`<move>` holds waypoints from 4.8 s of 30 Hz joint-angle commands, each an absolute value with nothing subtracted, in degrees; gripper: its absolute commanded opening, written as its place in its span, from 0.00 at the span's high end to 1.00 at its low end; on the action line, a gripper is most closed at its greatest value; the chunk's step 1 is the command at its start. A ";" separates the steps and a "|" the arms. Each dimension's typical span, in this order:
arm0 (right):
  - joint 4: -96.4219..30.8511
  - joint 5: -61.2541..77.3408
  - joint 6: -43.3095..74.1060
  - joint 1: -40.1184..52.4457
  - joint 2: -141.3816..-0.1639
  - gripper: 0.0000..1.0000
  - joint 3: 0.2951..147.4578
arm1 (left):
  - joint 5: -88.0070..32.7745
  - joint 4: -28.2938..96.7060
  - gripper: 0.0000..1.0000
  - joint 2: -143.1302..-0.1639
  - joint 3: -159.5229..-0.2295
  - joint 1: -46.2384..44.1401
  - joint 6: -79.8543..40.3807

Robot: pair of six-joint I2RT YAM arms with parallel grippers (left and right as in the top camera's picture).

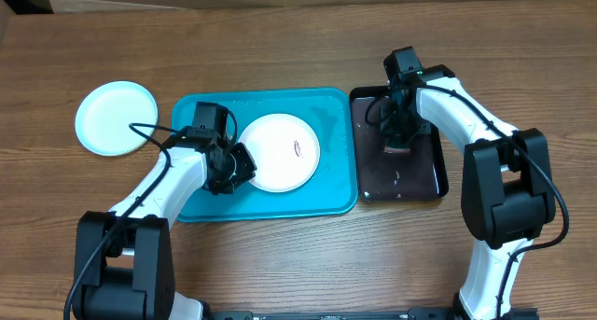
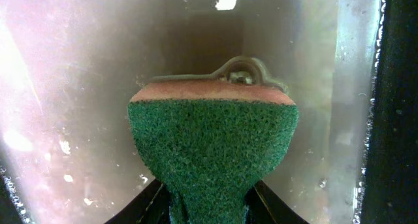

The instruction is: Clean dirty plates on tray and stack at the side

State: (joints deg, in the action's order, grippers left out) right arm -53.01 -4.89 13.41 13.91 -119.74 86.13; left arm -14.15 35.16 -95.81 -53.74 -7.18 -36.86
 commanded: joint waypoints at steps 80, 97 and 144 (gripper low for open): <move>-59.16 -5.08 9.19 13.87 -114.67 0.96 92.29 | -9.96 31.70 0.86 -97.12 -52.47 -6.94 -36.21; -67.46 -5.85 8.54 13.85 -101.56 0.96 92.82 | -9.87 31.59 0.85 -97.12 -52.47 -7.16 -36.18; -59.64 2.66 11.51 18.13 -97.47 0.96 92.01 | -9.87 31.38 0.96 -97.12 -52.45 -7.16 -36.18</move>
State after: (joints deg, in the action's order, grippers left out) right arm -59.99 -1.83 11.77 16.62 -100.36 88.82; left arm -10.41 31.59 -96.66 -52.97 -7.09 -36.91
